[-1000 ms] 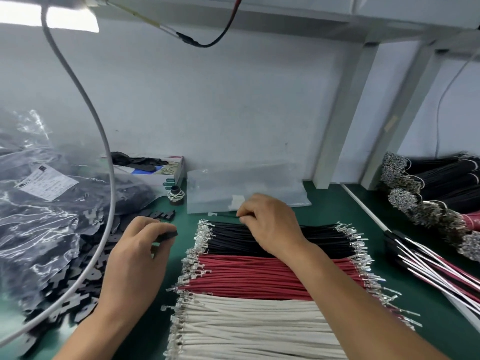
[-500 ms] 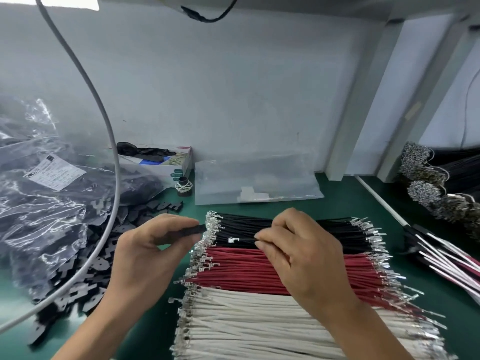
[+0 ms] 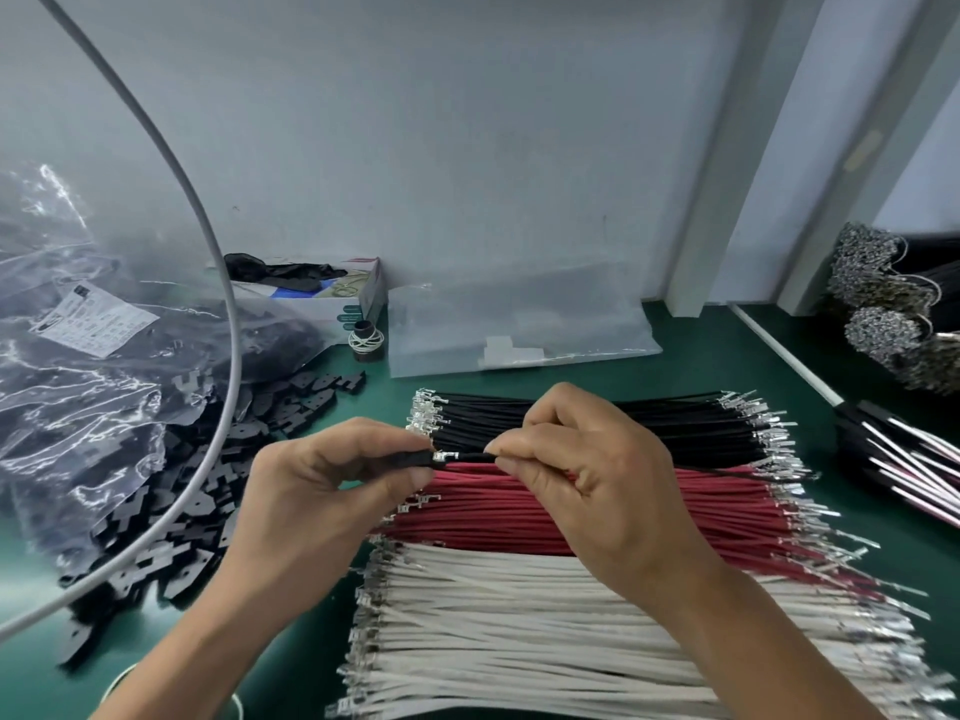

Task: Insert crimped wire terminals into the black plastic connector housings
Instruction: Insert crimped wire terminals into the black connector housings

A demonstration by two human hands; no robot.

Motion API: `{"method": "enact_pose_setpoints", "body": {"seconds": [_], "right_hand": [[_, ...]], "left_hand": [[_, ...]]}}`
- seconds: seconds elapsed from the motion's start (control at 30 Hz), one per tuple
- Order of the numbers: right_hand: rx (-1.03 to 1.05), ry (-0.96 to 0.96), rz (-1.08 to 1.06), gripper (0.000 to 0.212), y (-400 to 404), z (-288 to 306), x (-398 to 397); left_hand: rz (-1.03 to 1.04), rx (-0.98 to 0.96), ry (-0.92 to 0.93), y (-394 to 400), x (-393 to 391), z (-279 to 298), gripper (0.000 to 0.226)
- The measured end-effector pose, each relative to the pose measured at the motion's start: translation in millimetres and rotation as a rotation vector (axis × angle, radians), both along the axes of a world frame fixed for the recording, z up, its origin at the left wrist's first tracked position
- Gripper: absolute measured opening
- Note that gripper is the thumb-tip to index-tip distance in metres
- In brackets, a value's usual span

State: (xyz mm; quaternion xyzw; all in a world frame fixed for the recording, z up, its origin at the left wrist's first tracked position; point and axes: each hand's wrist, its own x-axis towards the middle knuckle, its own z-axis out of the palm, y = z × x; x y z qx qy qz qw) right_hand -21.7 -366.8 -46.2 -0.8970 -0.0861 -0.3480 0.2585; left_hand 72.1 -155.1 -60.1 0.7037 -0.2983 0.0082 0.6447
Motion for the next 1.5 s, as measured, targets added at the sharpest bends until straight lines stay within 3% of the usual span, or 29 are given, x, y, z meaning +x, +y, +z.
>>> {"method": "enact_pose_setpoints", "body": {"seconds": [0.4,0.63,0.8,1.0,1.17,1.3,1.43,1.5], "right_hand": [[0.178,0.283,0.079,0.008,2,-1,-3],[-0.108,0.220,0.020,0.007,-1,10,-7],[0.034,0.246,0.071,0.009,-7,11,-9],[0.030,0.256,0.047,0.007,3,8,-10],[0.151,0.248,0.018,0.008,10,-2,-7],[-0.169,0.106,-0.061,0.009,18,1,-6],[0.053,0.154,0.019,0.015,20,-3,-4],[0.090,0.189,0.043,0.015,19,-5,-3]], "left_hand": [[-0.112,0.006,0.060,2,-2,5,0.022],[-0.026,0.197,-0.148,1,-5,8,0.017],[-0.110,0.072,0.044,1,-8,12,0.018],[-0.082,0.135,-0.032,2,-8,11,0.017],[-0.106,0.005,0.146,2,-8,10,0.022],[0.035,0.317,-0.183,1,-7,8,0.017],[-0.047,0.128,-0.034,1,-9,9,0.018],[-0.059,0.125,-0.022,1,-8,7,0.019]]}}
